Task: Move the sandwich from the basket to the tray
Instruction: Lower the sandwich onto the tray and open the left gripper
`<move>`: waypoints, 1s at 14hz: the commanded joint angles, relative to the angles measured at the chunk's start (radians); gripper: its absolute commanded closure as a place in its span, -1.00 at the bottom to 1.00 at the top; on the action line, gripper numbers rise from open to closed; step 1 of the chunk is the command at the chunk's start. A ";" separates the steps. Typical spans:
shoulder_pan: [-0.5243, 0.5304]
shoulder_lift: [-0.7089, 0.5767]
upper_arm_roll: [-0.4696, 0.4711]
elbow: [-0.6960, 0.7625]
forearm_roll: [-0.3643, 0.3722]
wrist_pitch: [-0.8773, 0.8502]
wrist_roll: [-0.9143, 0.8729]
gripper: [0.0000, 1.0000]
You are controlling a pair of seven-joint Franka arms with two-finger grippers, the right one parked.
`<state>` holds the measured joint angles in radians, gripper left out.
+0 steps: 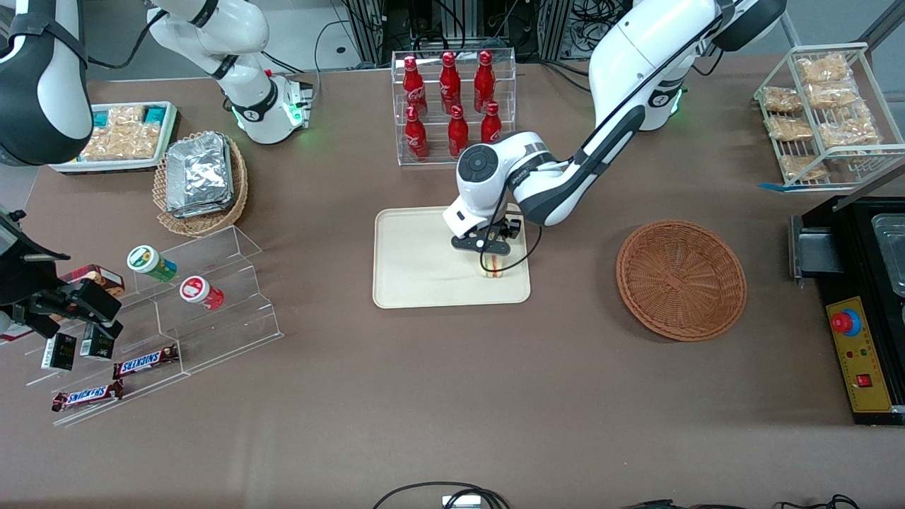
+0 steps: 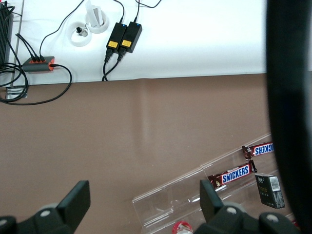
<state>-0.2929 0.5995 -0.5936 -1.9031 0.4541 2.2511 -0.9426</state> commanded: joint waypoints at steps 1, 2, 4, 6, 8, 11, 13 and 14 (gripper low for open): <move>-0.005 -0.012 0.006 0.028 0.012 -0.025 -0.031 -0.41; -0.003 -0.017 0.008 0.047 0.009 -0.051 -0.033 -0.41; 0.034 -0.015 0.005 0.111 0.003 -0.131 -0.028 -0.41; 0.058 -0.017 0.005 0.194 -0.046 -0.192 -0.027 -0.41; 0.099 -0.017 0.005 0.269 -0.080 -0.260 -0.021 -0.40; 0.161 -0.038 0.003 0.321 -0.094 -0.323 -0.013 -0.39; 0.216 -0.079 0.001 0.323 -0.123 -0.332 0.002 -0.37; 0.248 -0.098 0.003 0.325 -0.138 -0.353 0.025 -0.36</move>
<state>-0.0946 0.5564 -0.5862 -1.5717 0.3534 1.9410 -0.9493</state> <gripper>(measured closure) 0.313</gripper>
